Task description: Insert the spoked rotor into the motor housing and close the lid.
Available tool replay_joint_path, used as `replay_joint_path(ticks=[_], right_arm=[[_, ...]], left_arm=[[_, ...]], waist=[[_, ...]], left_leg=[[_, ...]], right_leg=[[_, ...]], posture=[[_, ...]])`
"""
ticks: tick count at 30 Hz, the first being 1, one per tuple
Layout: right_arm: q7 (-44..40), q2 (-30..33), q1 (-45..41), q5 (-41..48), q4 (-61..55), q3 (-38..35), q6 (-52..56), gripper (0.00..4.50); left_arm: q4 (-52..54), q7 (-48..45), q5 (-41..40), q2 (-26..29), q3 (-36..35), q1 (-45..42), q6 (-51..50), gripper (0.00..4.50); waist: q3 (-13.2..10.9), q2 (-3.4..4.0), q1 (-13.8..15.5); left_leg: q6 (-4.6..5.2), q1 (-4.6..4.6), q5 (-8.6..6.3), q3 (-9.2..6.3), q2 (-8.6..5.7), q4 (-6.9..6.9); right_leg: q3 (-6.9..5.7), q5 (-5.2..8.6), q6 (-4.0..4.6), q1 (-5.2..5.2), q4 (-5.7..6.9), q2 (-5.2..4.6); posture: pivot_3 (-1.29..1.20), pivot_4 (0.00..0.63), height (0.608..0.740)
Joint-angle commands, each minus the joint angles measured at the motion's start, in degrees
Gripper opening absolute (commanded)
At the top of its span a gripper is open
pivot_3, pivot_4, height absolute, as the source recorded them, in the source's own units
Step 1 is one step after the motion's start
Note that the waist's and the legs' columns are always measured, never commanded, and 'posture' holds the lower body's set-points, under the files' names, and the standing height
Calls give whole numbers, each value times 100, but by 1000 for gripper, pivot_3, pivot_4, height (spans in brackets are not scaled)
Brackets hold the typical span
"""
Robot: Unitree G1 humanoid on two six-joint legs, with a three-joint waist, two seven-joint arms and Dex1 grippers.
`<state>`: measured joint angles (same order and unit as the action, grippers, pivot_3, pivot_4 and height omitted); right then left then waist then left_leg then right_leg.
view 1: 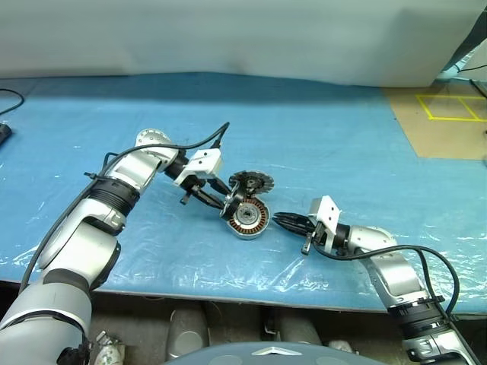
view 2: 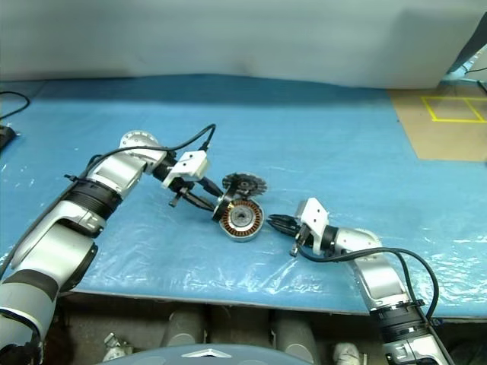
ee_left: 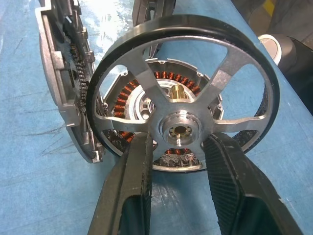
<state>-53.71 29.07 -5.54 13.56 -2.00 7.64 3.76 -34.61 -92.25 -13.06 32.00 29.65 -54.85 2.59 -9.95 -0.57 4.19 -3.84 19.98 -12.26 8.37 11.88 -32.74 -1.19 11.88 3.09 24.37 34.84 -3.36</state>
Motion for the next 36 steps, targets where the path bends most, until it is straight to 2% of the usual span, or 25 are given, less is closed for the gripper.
replay_joint_path(ticks=[1, 22, 25, 30, 36], right_arm=[[20, 2, 80, 35, -248, -16, -23, 216], [138, 39, 215, -28, -361, -20, -11, 216], [132, 53, 249, -27, -349, -45, -34, 216], [188, 5, 147, -81, -269, -14, -22, 216], [255, -82, -64, -135, -175, 51, 94, 216]], left_arm=[[142, -25, -29, 16, 1, -164, 99, 1396], [-610, 25, 709, -503, -400, -232, 705, 1396], [-721, -18, 795, -543, -436, -246, 853, 2154], [-799, 6, 864, -632, -543, -264, 864, 3831], [-692, -25, 843, -666, -647, -228, 753, 3831]], waist=[[0, 0, 1], [0, -1, 5], [0, -1, 2], [0, -1, 21], [0, -1, 13]], left_leg=[[0, 0, 0, 0, 0, 0], [1, 1, 0, 0, -1, 0], [1, 1, 0, 0, -1, 1], [1, 1, 1, -1, -2, 0], [2, 0, 1, 0, -1, 1]], right_leg=[[0, 0, 0, 0, 0, 0], [0, 0, -1, 0, -2, 0], [0, 0, -1, -1, -3, 0], [0, -1, -1, -1, -2, -1], [0, -1, -1, 0, -2, 0]], posture=[[0, 150, 740], [0, 150, 740], [0, 150, 740], [0, 150, 740], [0, 150, 740]])
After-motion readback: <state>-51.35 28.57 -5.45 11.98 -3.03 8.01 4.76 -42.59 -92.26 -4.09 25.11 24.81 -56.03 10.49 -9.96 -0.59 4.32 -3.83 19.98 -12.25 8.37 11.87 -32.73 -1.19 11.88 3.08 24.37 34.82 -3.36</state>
